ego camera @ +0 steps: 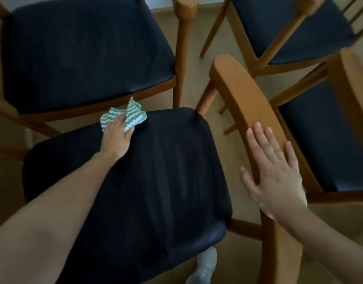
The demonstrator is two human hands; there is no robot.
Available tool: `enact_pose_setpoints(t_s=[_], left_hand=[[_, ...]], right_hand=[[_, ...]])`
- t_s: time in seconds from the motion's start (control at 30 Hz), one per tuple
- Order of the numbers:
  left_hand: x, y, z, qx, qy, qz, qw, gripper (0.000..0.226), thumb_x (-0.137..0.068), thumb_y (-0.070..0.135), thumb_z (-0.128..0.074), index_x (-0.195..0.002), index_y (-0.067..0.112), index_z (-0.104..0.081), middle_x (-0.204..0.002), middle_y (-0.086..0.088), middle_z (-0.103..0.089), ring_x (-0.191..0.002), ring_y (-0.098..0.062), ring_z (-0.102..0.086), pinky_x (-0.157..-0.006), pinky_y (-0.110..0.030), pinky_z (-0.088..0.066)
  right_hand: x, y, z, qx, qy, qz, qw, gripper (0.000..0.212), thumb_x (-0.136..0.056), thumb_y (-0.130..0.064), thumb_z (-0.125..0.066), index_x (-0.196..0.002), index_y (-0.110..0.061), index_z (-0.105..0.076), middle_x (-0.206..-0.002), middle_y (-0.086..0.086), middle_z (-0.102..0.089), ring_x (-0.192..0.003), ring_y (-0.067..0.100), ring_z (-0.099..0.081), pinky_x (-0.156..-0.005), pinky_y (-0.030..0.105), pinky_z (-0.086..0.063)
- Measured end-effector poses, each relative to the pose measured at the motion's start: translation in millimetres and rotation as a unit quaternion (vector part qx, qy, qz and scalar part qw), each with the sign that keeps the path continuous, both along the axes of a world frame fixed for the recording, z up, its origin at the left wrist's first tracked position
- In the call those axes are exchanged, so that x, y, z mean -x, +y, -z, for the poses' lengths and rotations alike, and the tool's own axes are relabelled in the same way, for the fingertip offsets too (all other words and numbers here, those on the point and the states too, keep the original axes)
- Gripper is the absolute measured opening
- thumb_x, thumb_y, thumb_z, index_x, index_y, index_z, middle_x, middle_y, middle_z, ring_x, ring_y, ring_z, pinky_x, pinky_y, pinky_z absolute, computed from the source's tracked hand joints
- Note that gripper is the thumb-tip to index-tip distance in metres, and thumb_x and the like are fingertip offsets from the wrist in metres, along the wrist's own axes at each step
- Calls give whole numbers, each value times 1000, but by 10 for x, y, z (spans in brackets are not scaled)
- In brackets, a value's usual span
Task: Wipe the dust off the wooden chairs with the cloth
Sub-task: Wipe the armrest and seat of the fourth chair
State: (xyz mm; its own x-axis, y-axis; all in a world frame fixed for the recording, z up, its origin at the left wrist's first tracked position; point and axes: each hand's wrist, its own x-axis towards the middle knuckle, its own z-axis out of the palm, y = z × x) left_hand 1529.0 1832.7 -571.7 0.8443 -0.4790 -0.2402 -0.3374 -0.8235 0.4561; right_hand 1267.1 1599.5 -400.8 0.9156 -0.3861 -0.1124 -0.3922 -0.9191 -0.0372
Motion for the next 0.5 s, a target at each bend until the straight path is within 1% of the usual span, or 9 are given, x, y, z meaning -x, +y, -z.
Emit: enact_pose_setpoints(t_s=[0.1,0.17,0.27,0.33,0.4,0.5], left_hand=[[316,-24,-48,46,-23,-23,998,55,-101,22,-38,-149,8,-17,-156,-5,-20,-145,-15,-11,-116,-25,2],[535,42,-51,67,-20,1,998,57,-101,23,-39,-150,11,-14,-156,-2,-16,-144,-10,-7,-114,-21,6],[939,185,-16,65,-14,42,997,60,-100,28,-38,-149,16,-6,-155,4,-9,-142,-6,-2,-113,-17,11],[1255,254,-5,62,-13,60,996,60,-98,37,-32,-147,16,-5,-154,5,-8,-142,-6,-2,-115,-19,10],[1582,310,-8,69,0,70,995,60,-96,37,-28,-148,15,-5,-153,2,-14,-141,-5,-3,-116,-22,5],[2144,420,-34,67,48,103,991,61,-99,39,-25,-150,28,6,-154,0,-17,-143,-7,-7,-117,-26,-1]], right_hand=[[11,8,-1,-2,8,0,1000,70,-89,-46,-29,-151,-21,-9,-158,-2,-5,-144,11,1,-115,36,4],[9,11,-9,-4,11,3,1000,70,-89,-46,-29,-151,-21,-9,-158,-2,-4,-144,10,3,-114,34,7],[2,18,-19,-5,15,6,1000,71,-88,-48,-27,-151,-22,-6,-158,-3,-2,-143,10,5,-115,34,7],[-6,23,-29,-10,16,8,1000,71,-88,-49,-25,-150,-24,-2,-157,-5,2,-143,8,8,-115,36,8],[-9,30,-41,-15,18,11,1000,71,-88,-48,-27,-149,-25,0,-156,-8,6,-142,8,11,-116,40,8],[-12,41,-71,-16,24,11,1000,67,-95,-43,-33,-148,-26,4,-154,-10,12,-141,7,15,-115,39,10]])
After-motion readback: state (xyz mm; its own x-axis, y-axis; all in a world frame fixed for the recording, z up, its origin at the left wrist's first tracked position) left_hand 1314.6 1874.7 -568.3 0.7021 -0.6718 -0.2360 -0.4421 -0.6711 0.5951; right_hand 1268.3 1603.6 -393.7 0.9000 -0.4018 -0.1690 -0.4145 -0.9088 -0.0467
